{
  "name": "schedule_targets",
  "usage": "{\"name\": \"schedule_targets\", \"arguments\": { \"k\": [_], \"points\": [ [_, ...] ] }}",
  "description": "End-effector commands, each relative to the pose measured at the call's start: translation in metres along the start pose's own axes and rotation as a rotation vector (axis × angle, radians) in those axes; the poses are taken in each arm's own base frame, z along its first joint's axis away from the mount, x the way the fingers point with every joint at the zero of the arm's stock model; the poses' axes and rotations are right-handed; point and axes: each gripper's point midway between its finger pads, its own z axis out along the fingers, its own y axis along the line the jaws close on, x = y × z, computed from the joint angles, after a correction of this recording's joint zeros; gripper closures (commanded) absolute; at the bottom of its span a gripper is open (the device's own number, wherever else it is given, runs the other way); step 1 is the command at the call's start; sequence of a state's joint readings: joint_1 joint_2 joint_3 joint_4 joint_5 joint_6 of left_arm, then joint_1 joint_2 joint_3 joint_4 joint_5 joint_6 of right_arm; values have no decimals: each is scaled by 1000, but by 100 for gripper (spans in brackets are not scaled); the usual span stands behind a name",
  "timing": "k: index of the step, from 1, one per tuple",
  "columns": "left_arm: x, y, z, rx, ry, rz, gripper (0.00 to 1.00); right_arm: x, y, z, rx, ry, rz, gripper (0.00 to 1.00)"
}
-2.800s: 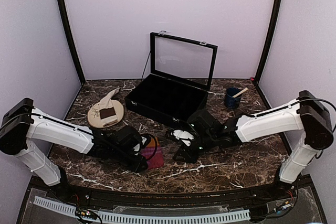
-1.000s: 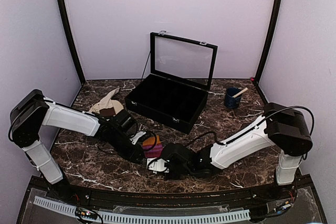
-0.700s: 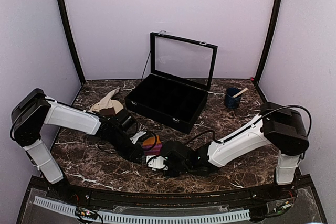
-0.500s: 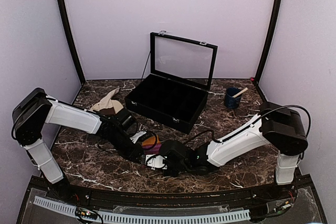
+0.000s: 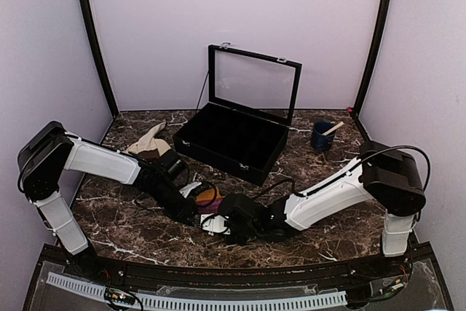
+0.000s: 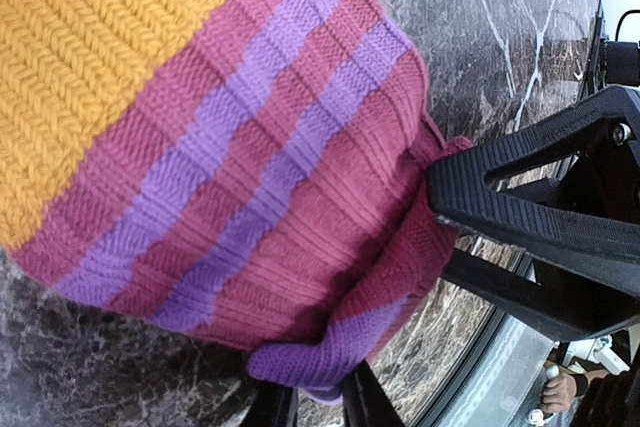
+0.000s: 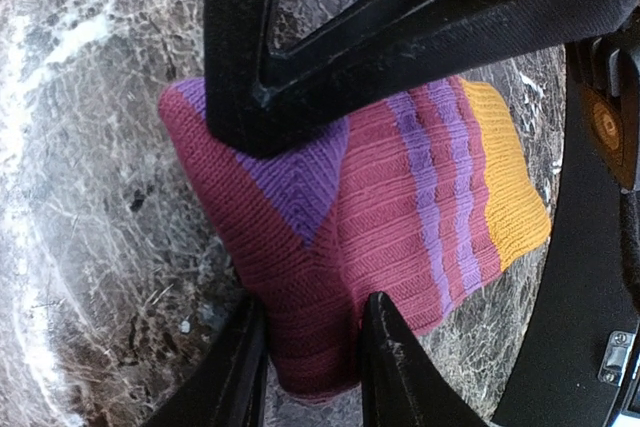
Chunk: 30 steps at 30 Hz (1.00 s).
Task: Roll the socks
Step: Roll the sock at the center of the board.
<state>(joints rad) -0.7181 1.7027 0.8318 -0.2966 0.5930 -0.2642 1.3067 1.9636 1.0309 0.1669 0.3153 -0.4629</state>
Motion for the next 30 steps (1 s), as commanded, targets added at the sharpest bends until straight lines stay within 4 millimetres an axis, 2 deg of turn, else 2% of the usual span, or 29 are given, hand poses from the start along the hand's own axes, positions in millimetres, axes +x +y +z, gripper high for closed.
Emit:
{"name": "schedule_targets", "arguments": {
  "k": [1, 4, 15, 26, 27, 28, 29, 30],
  "points": [
    [16, 17, 3, -49, 56, -42, 81, 51, 18, 12, -80, 191, -48, 69],
    [13, 15, 2, -44, 47, -42, 81, 60, 18, 10, -95, 229, -54, 69],
    [10, 14, 4, -31, 42, -52, 81, 62, 15, 2, -120, 277, -67, 69],
    [11, 18, 6, -45, 54, -63, 81, 54, 6, -12, -115, 267, -64, 69],
    [11, 18, 7, -46, 54, -63, 81, 20, 67, -27, -481, 75, -2, 17],
    [12, 18, 7, -44, 54, -63, 81, 17, 70, -31, -509, 56, 4, 2],
    [11, 18, 7, -44, 53, -65, 82, 14, 73, -36, -525, 106, 257, 0],
    [11, 19, 7, -45, 53, -67, 82, 12, 75, -39, -543, 103, 269, 0]
  ]
}}
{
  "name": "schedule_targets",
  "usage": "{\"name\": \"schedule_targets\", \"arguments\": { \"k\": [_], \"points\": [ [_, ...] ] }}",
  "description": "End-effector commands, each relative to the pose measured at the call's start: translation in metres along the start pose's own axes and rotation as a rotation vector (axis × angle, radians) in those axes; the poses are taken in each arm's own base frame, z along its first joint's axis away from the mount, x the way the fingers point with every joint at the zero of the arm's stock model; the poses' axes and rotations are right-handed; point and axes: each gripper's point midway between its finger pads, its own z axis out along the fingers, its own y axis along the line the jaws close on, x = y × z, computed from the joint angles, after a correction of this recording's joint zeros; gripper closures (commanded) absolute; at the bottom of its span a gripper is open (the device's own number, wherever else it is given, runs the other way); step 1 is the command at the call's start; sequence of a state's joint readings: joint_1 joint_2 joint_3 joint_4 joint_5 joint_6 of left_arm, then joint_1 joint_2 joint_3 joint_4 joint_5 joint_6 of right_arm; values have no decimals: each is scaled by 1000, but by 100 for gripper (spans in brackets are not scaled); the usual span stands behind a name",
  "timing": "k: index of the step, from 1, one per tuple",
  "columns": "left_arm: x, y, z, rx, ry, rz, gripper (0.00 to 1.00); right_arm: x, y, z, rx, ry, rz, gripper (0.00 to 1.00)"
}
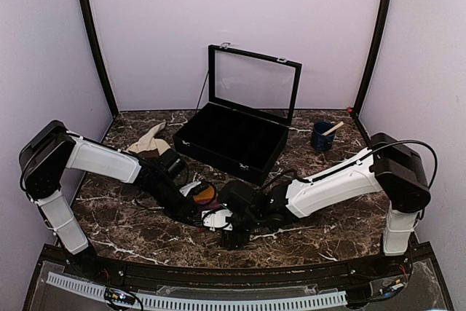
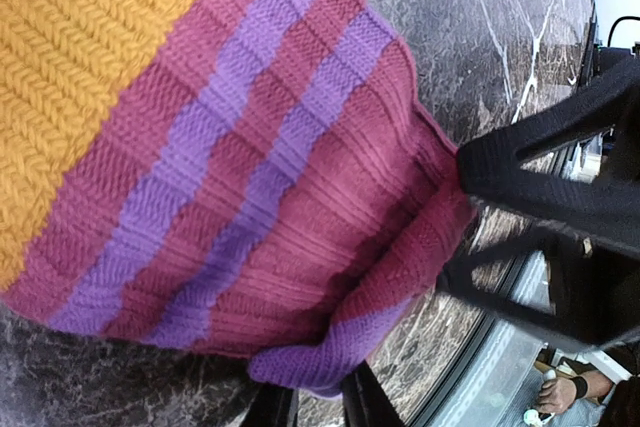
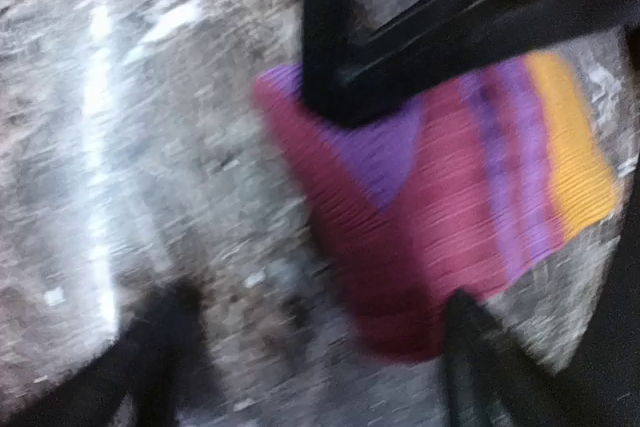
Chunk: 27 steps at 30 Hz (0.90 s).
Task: Roll the socks
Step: Roll the sock at the center of the board.
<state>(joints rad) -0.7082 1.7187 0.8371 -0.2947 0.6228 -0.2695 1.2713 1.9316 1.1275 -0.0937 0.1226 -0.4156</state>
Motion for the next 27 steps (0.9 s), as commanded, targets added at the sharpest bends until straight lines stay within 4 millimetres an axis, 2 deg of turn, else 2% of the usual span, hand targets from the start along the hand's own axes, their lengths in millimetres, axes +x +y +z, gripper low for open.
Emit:
{"name": "schedule_targets", "arguments": {
  "k": [1, 9, 12, 17, 19, 23, 27],
  "points": [
    [12, 20, 6, -72, 45, -51, 82, 17, 67, -13, -351, 47, 222, 0],
    [9, 18, 5, -65, 49, -52, 82, 24, 71, -14, -345, 69, 215, 0],
    [9, 18, 5, -66, 54, -52, 83, 24, 62, -11, -289, 69, 206, 1],
    [10, 18, 5, -59, 58, -47, 83, 25, 33, -9, -107, 56, 175, 10],
    [10, 18, 6, -58, 64, -45, 84, 28, 21, -9, -36, 62, 166, 15],
    [10, 18, 8, -51, 74, -46, 84, 33, 5, -8, 65, 67, 152, 38],
    [11, 17, 9, -47, 80, -45, 84, 30, -3, -6, 108, 51, 141, 49]
  ]
}}
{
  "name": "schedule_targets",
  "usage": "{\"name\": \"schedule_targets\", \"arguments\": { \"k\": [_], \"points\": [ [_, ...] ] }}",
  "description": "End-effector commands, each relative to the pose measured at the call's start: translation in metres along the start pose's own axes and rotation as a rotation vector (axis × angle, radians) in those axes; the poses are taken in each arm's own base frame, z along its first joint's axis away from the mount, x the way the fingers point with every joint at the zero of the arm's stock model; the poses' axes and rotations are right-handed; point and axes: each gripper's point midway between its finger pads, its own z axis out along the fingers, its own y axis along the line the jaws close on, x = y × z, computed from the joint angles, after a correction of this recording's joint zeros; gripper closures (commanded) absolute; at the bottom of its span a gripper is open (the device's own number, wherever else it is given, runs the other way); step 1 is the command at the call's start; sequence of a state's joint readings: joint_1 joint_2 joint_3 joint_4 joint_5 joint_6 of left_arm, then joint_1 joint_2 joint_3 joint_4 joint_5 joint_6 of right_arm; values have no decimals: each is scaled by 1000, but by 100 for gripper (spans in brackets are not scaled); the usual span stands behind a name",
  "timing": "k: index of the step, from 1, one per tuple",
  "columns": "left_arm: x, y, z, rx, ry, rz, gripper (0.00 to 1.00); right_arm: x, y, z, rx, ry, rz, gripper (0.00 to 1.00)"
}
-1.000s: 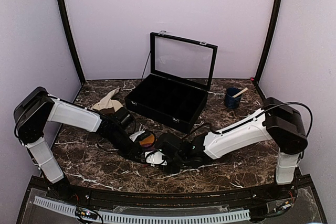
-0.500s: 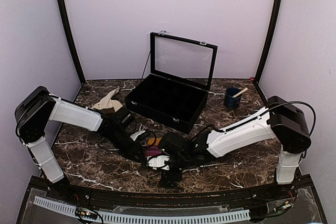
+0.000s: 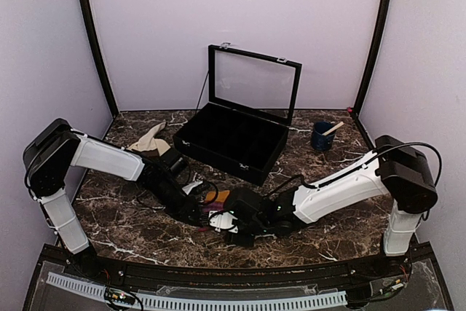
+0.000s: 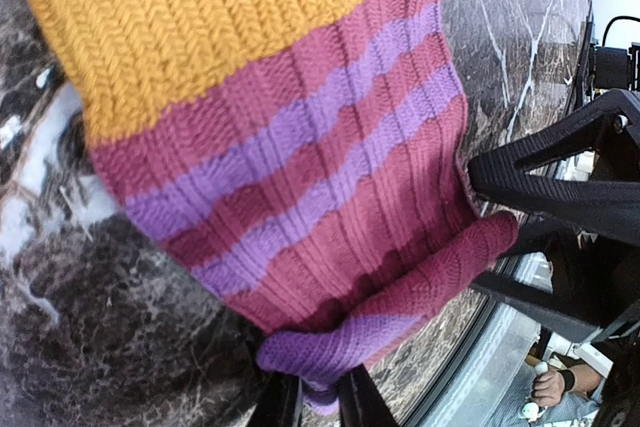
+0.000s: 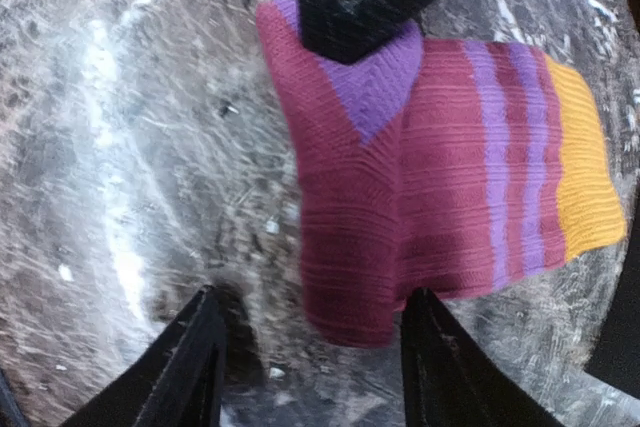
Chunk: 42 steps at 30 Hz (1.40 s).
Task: Roll the socks
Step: Roll the sock at the center of the board.
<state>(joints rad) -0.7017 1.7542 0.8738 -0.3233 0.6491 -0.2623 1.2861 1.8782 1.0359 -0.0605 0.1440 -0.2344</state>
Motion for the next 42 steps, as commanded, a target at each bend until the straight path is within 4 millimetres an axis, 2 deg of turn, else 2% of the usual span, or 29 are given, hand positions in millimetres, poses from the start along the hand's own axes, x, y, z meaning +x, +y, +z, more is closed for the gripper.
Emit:
{"name": "schedule_targets", "arguments": {
  "k": [1, 4, 11, 15, 24, 31, 36, 42],
  "points": [
    [14, 19, 7, -66, 56, -34, 84, 12, -15, 5, 100, 33, -32, 52],
    [15, 20, 7, -65, 59, -35, 84, 8, -13, 8, 90, 21, -50, 62],
    [14, 20, 8, -62, 66, -39, 85, -5, -16, 4, 101, -40, -78, 70],
    [13, 19, 8, -59, 71, -40, 85, -10, -16, -2, 97, -59, -82, 70],
    [12, 18, 9, -40, 79, -43, 85, -22, -19, -16, 173, -97, -110, 55],
    [16, 19, 9, -39, 87, -41, 85, -37, -29, -30, 280, -146, -132, 53],
    [17, 19, 10, -34, 89, -43, 85, -42, -21, -33, 269, -158, -148, 53],
    [15, 18, 9, -32, 85, -43, 85, -45, -2, -31, 190, -169, -178, 54]
  ]
}}
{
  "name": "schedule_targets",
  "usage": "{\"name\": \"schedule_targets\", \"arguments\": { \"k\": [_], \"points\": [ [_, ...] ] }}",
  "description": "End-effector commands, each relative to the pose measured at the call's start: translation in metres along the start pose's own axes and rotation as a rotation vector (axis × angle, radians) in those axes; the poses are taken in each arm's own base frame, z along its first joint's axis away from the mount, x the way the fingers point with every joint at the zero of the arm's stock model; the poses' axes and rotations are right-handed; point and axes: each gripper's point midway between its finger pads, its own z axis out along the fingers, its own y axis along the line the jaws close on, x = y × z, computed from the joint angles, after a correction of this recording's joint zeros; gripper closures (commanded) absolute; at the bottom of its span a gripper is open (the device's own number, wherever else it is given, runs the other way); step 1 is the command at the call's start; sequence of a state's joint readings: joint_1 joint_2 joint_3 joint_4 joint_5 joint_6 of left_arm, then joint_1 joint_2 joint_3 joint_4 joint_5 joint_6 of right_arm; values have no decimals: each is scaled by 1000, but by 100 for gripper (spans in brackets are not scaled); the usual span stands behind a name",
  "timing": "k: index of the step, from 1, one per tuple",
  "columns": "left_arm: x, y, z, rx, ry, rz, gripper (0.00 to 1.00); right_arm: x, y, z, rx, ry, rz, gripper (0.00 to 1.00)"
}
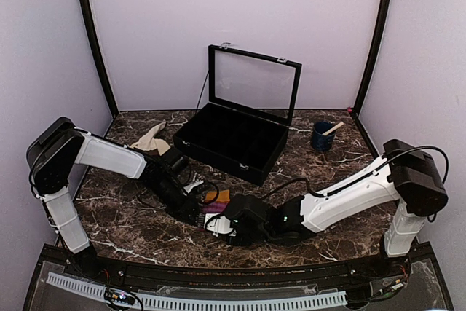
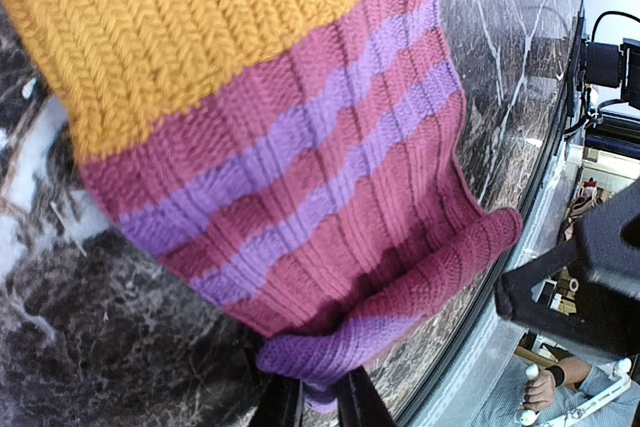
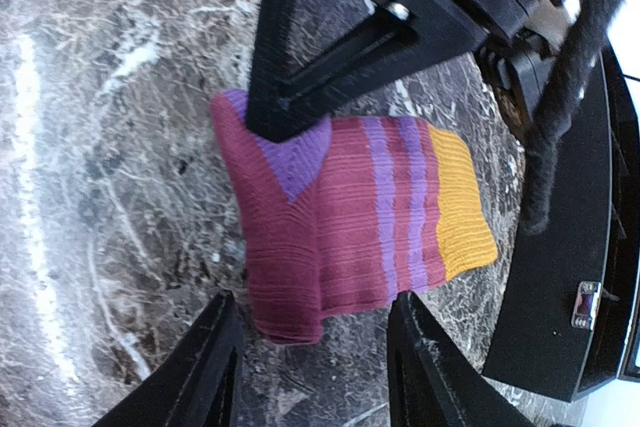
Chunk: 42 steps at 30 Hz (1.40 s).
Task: Roll the socks
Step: Roll the sock at the center of the board.
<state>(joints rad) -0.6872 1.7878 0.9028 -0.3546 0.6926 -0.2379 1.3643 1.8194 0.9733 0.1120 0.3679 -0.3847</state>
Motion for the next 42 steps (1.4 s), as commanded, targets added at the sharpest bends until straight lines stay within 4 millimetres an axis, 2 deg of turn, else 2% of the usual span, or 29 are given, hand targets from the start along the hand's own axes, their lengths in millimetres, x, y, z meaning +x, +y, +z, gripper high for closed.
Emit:
{"name": "schedule_targets", "arguments": {
  "k": [1, 14, 27, 32, 39, 42],
  "points": [
    [15, 18, 8, -63, 54, -36, 85, -18, 8, -9, -40, -63, -4, 55],
    [14, 15, 5, -57, 47, -42, 86, -10, 22, 10, -92, -31, -38, 63],
    [18, 15, 4, -58, 49, -45, 86, 9, 14, 28, -118, 17, -17, 66],
    [18, 15, 4, -56, 50, -47, 86, 17, 16, 33, -156, 42, 0, 78],
    [16, 12, 3, -49, 53, -38, 86, 35, 25, 39, -177, 93, 23, 82],
    [14, 10, 2, -45, 52, -34, 86, 44, 28, 43, -187, 125, 46, 88]
  ]
}}
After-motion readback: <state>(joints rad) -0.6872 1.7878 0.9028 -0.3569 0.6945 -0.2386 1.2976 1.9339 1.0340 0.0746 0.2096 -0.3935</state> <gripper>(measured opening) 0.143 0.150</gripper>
